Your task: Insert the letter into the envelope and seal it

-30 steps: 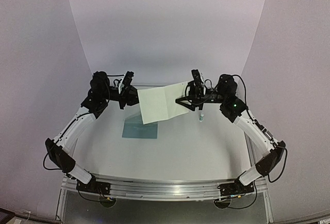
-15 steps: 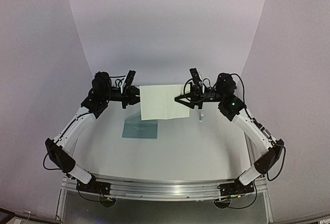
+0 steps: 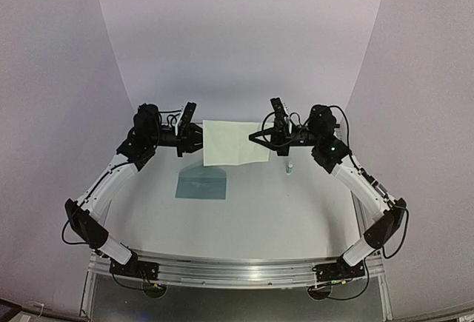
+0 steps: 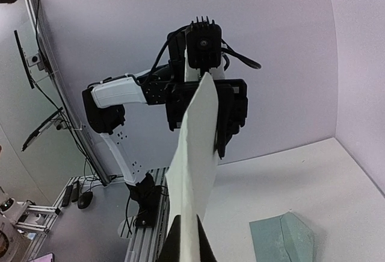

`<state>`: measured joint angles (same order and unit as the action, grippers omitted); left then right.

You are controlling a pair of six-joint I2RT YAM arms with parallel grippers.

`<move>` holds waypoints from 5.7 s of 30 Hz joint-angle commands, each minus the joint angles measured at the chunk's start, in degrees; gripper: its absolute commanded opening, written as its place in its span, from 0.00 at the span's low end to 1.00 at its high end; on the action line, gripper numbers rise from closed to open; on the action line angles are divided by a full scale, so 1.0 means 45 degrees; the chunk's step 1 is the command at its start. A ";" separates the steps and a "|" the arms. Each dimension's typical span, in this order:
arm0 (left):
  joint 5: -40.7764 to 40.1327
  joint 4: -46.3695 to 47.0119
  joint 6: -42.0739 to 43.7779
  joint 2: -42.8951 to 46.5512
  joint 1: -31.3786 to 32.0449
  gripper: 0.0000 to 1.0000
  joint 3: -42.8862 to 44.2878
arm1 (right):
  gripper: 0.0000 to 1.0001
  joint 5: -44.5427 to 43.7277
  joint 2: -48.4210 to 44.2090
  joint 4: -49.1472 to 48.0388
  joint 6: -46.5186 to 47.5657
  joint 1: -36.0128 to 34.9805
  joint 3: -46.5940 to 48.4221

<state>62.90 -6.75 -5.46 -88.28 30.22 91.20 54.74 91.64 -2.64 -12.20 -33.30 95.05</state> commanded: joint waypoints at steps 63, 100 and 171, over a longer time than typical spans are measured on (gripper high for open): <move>-0.3428 -1.2544 1.3161 -0.1353 0.1369 0.00 0.5441 | 0.51 -0.1204 0.1494 0.2970 0.0387 -0.1446 0.0817; -0.3380 -0.5558 0.5091 0.1111 0.1183 0.00 0.0443 | 0.91 -0.7874 0.0942 0.1622 0.5502 -0.3408 -0.0315; -0.0927 -1.1045 0.8848 -0.0071 0.0492 0.04 0.3169 | 0.00 -0.4415 0.1394 0.5294 0.5381 -0.3392 0.1631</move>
<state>56.56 -55.61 34.32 -88.49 32.13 103.07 34.72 97.45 21.07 9.56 -48.53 99.58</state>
